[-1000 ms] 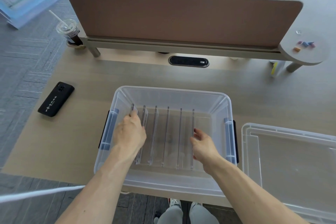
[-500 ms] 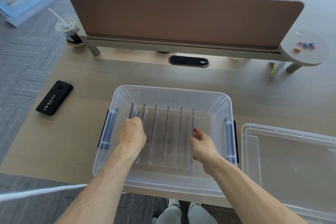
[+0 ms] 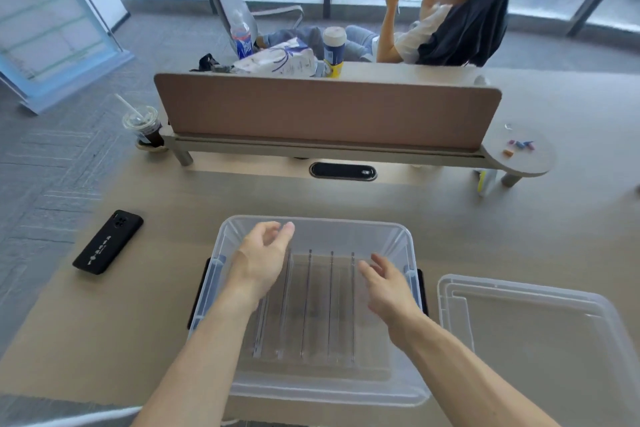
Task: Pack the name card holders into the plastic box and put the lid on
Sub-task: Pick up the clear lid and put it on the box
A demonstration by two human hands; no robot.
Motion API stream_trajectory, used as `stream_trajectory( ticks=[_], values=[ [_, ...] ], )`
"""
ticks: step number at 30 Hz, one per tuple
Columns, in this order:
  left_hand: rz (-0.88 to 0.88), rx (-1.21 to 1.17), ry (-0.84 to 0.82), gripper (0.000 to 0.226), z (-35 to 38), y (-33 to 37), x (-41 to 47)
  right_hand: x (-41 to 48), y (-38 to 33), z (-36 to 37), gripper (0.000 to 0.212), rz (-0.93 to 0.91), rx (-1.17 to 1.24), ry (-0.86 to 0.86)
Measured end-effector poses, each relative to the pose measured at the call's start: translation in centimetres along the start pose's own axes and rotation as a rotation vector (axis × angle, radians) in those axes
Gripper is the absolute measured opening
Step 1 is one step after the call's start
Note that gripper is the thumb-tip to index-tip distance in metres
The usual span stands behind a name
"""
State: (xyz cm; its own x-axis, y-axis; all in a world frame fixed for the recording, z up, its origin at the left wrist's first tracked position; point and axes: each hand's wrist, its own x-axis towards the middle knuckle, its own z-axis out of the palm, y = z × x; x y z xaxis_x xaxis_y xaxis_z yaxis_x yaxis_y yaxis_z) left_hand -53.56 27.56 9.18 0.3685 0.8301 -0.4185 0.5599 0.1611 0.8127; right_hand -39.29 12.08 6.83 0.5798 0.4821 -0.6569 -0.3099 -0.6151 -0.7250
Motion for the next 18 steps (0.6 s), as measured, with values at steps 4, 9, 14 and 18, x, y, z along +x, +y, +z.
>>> stream_trajectory(
  ticks=[4, 9, 14, 18],
  values=[
    [0.007, -0.146, -0.079, 0.031, 1.5, 3.6, -1.4, -1.9, -2.5, -3.5, 0.056, -0.058, 0.125, 0.033],
    [0.057, -0.152, -0.134, 0.032, 5.4, 6.4, -3.3, -4.2, -3.4, -10.6, 0.047, -0.104, 0.176, 0.109],
    [0.066, -0.134, -0.233, 0.033, 12.0, 7.6, -6.0, -4.2, -0.6, -18.8, 0.052, -0.052, 0.174, 0.24],
    [0.067, -0.088, -0.286, 0.039, 18.7, 8.9, -7.9, -4.2, 1.9, -24.9, 0.046, -0.028, 0.179, 0.287]
  ],
)
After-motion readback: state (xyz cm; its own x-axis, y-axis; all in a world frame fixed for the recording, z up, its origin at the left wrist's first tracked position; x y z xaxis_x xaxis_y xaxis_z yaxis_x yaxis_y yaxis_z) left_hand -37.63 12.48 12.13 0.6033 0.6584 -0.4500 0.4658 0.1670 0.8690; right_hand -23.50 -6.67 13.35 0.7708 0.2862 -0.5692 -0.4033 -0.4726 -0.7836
